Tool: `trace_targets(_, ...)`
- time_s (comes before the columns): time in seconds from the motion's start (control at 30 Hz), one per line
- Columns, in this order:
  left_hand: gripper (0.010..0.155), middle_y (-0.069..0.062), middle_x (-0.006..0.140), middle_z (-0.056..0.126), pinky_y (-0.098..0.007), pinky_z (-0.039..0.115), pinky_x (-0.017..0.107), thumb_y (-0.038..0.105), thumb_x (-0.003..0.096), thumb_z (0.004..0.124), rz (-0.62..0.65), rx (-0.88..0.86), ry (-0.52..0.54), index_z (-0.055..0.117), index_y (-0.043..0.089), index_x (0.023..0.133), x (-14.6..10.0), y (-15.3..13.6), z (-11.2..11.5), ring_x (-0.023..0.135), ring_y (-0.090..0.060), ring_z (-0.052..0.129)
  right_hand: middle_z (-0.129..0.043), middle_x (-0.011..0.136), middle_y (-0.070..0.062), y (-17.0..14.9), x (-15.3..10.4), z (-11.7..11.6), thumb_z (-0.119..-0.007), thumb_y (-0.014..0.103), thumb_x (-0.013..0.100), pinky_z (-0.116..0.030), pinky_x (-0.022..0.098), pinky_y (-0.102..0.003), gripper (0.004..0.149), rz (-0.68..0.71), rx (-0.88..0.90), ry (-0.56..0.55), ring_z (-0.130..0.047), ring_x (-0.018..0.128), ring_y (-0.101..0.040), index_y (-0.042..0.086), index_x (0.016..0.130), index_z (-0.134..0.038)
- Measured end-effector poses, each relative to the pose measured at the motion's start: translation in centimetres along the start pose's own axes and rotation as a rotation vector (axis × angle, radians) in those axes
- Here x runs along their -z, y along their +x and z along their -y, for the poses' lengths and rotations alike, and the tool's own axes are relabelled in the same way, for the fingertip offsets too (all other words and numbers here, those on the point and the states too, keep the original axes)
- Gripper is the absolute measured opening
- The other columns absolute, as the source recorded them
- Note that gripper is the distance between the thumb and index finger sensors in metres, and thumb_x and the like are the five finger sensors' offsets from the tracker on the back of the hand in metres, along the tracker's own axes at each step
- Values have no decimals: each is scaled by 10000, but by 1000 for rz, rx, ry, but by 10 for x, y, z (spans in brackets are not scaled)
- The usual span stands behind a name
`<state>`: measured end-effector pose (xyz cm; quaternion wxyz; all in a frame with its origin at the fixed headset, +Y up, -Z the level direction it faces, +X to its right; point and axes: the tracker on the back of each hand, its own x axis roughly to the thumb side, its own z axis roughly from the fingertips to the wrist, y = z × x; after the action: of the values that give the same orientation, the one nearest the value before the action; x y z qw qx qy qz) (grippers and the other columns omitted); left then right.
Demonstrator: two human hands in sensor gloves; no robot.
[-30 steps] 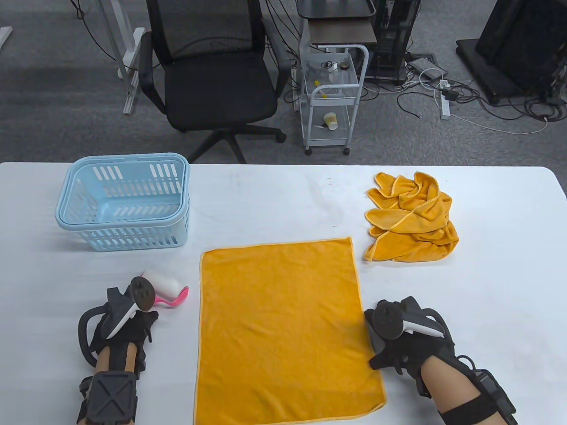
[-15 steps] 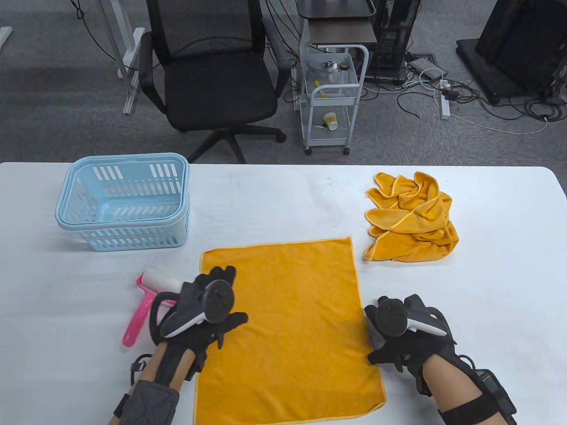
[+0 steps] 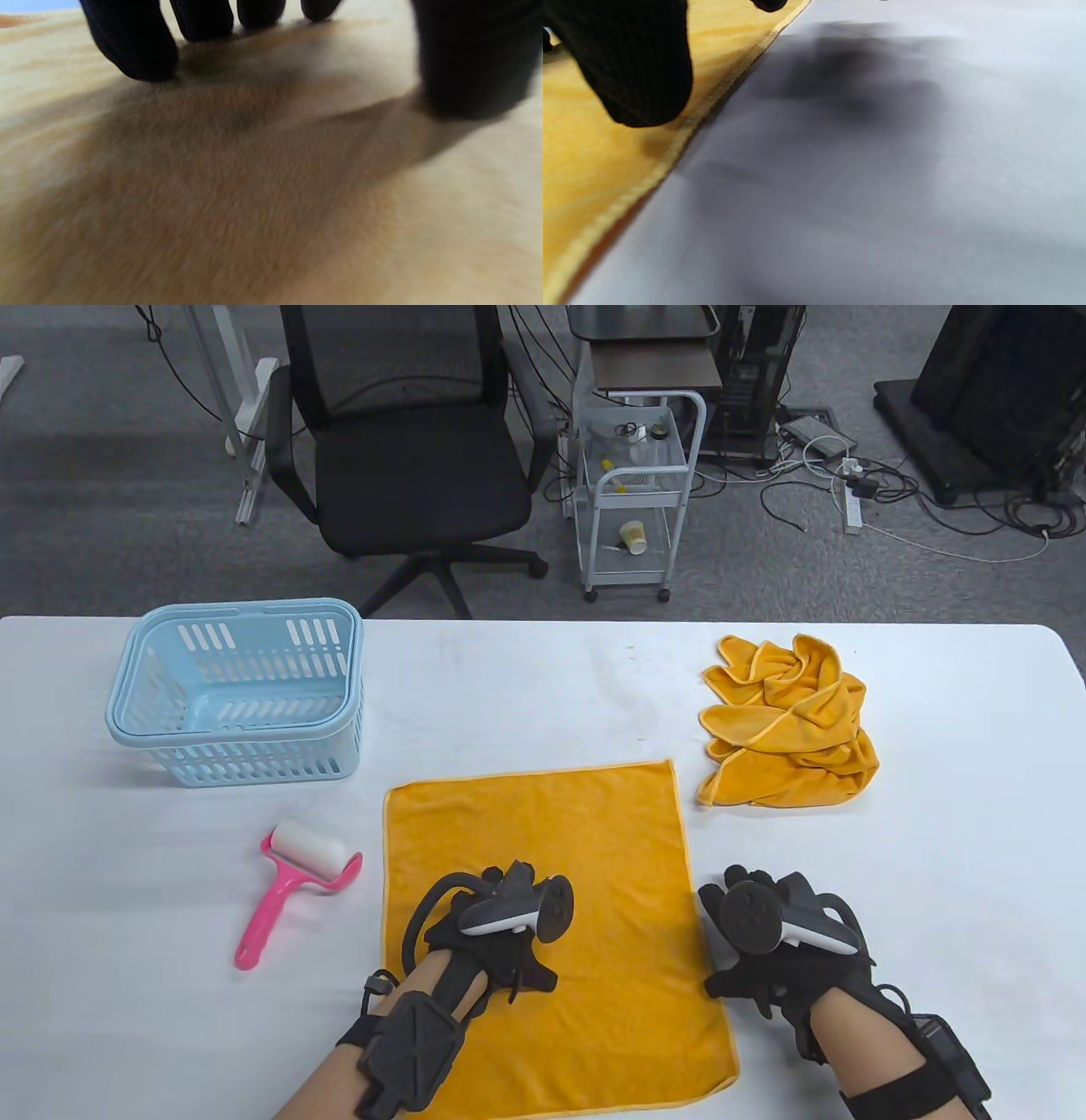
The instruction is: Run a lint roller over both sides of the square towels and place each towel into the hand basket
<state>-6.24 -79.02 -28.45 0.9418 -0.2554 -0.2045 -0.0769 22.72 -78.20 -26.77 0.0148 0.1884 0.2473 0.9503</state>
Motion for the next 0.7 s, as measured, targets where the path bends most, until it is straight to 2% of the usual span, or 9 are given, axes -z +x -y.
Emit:
trace_targets(0.03,832,-31,1184,474,-600,761,676,597,394,891,-5,-13,35,495,355,1084,-1,-1,-2,1027,-409,645,-141,1144,-269,0,0,0,-884,586,454,-389,675,-756,1035,0,-1,-2,-222,1039,-573,145,1144,-251)
trace_targets(0.13,537,36,1007,743,-440,903,594,441,455,897,15,-44,149,689,377,946,0,-6,-3,829,-269,868,-145,1145,-268,2,0,0,-896,579,447,-389,675,-757,1041,3,-12,-11,-225,1039,-572,145,1144,-257)
trace_targets(0.2,463,41,931,836,-392,964,540,408,455,914,23,-39,199,761,377,891,-1,-11,-7,746,-223,957,-145,1146,-265,2,-1,0,-902,577,443,-390,676,-756,1042,6,-19,-16,-225,1040,-572,146,1144,-262)
trace_targets(0.23,458,37,925,847,-391,969,535,406,455,913,16,-59,174,769,372,889,-2,-15,-11,741,-224,968,-146,1146,-266,3,-1,0,-903,578,441,-390,677,-755,1044,6,-21,-17,-226,1041,-570,146,1144,-262)
trace_targets(0.4,453,26,912,859,-388,981,522,396,456,918,-24,-251,334,777,365,885,-33,-59,-70,721,-222,989,-145,1145,-266,2,-1,0,-906,574,440,-388,677,-756,1044,10,-17,-26,-224,1041,-570,146,1143,-264)
trace_targets(0.47,452,24,916,857,-387,982,524,392,460,918,-60,-330,448,777,362,888,-54,-87,-107,726,-224,987,-143,1145,-266,2,0,0,-906,575,440,-389,677,-756,1043,11,-13,-29,-222,1040,-571,147,1143,-266)
trace_targets(0.57,456,23,926,847,-385,979,536,384,464,922,-123,-435,591,770,362,893,-83,-128,-149,738,-227,982,-142,1146,-265,2,0,-1,-905,575,441,-388,678,-755,1042,17,-10,-30,-224,1041,-570,148,1144,-265)
trace_targets(0.7,461,25,935,835,-387,972,554,369,466,933,-246,-508,775,766,360,896,-118,-181,-189,759,-232,970,-142,1146,-265,3,0,-1,-905,575,441,-387,677,-756,1042,28,-5,-32,-221,1041,-571,147,1144,-266)
